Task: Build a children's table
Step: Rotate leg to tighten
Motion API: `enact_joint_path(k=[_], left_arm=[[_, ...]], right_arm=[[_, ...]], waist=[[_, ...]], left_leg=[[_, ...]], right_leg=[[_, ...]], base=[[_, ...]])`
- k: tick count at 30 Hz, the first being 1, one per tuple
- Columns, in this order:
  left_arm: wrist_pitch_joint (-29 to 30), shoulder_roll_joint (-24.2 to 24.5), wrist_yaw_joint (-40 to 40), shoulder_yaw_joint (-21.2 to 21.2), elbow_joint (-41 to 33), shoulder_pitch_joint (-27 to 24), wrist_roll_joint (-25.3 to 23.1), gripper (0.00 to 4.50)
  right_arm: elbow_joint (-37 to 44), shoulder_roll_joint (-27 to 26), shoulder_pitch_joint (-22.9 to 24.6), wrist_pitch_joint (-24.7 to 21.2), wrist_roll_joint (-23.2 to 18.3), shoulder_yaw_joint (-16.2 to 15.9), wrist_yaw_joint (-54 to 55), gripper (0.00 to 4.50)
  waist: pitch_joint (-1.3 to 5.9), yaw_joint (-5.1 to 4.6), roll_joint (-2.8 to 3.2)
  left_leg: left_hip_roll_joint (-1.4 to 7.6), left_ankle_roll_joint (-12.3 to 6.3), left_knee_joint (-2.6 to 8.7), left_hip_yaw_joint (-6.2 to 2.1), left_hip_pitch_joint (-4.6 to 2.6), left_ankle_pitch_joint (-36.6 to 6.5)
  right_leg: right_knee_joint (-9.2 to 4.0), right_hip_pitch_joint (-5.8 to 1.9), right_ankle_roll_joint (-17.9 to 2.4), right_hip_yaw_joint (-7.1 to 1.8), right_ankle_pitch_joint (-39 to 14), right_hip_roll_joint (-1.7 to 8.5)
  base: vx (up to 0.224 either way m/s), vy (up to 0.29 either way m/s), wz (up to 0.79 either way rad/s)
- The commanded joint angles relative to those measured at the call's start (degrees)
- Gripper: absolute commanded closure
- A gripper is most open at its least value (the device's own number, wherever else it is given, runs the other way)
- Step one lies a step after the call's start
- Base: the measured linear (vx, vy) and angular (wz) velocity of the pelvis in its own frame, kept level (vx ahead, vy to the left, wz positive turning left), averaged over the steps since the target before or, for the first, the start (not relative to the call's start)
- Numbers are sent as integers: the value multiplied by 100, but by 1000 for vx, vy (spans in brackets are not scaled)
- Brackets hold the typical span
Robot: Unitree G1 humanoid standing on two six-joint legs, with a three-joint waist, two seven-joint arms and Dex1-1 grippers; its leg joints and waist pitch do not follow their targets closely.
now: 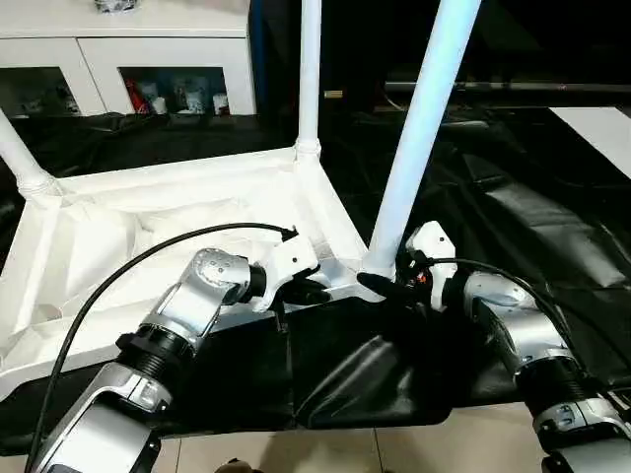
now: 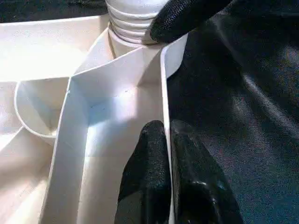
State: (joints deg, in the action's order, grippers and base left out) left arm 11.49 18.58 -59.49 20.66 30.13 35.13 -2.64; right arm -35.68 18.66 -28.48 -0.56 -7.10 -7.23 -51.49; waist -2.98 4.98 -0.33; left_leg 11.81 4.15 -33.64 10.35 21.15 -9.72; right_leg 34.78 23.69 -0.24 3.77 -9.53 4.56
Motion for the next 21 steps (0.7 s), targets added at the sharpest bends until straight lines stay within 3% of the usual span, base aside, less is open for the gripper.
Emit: enact_joint_path(k=[1,5,7,9,11,14,18,19,20,21], left_arm=[[-37,-59,-8,-14,129,-51,27,450],[130,-324,543,-144,420,39,-23,450],[213,-521,966,-214,660,129,-87,450],[362,-848,1620,-326,1010,291,-154,450],[559,-1246,2266,-419,1380,510,-196,450],[609,-1614,2742,-417,1686,730,-277,450],[492,-1743,2852,-274,1891,841,-464,450],[422,-1745,2832,-279,1973,868,-502,450],[380,-1730,2824,-292,2019,881,-514,450],[301,-1694,2778,-285,2039,884,-525,450]], right_arm=[[-63,-33,18,-88,19,58,95,176],[-302,-294,39,-186,121,207,910,176],[-438,-475,39,-178,191,295,1448,176],[-625,-782,-19,-191,221,487,2299,176],[-892,-1147,-207,-276,227,718,3341,176],[-1147,-1442,-455,-268,229,796,3922,176],[-1292,-1611,-620,-169,305,718,3957,176],[-1312,-1660,-655,-102,282,744,3878,141],[-1321,-1685,-676,-32,248,780,3817,120],[-1302,-1691,-687,24,207,818,3759,106]], waist=[[350,-27,-80],[321,-55,-85],[303,-69,-83],[281,-93,-66],[282,-125,-62],[280,-210,-6],[288,-302,-6],[283,-314,29],[284,-338,30],[298,-355,1]], left_leg=[[112,-146,400,-23,-54,-1588],[91,-99,408,-21,-66,-1717],[82,-42,407,-34,-100,-1866],[68,34,387,-39,-178,-2108],[60,81,406,-79,-170,-2252],[79,97,446,-124,-229,-2660],[76,-25,490,-147,-205,-2915],[78,-40,494,-149,-220,-2968],[91,-42,495,-155,-250,-3061],[94,-60,505,-157,-230,-3023]], right_leg=[[-513,-263,-937,-229,-2182,323],[-564,-236,-819,-218,-2595,321],[-619,-204,-687,-200,-3000,328],[-713,-117,-537,-175,-3506,327],[-740,-147,-432,-117,-3721,334],[-818,-144,-395,-38,-3616,320],[-893,-212,-364,53,-3411,341],[-909,-206,-377,74,-3398,357],[-935,-203,-409,98,-3352,379],[-933,-239,-442,106,-3243,394]], base=[[0,0,0],[0,0,0],[0,0,0],[0,0,0],[0,0,0],[0,0,0],[-17,57,-3],[0,0,0],[0,0,0],[0,0,0]])
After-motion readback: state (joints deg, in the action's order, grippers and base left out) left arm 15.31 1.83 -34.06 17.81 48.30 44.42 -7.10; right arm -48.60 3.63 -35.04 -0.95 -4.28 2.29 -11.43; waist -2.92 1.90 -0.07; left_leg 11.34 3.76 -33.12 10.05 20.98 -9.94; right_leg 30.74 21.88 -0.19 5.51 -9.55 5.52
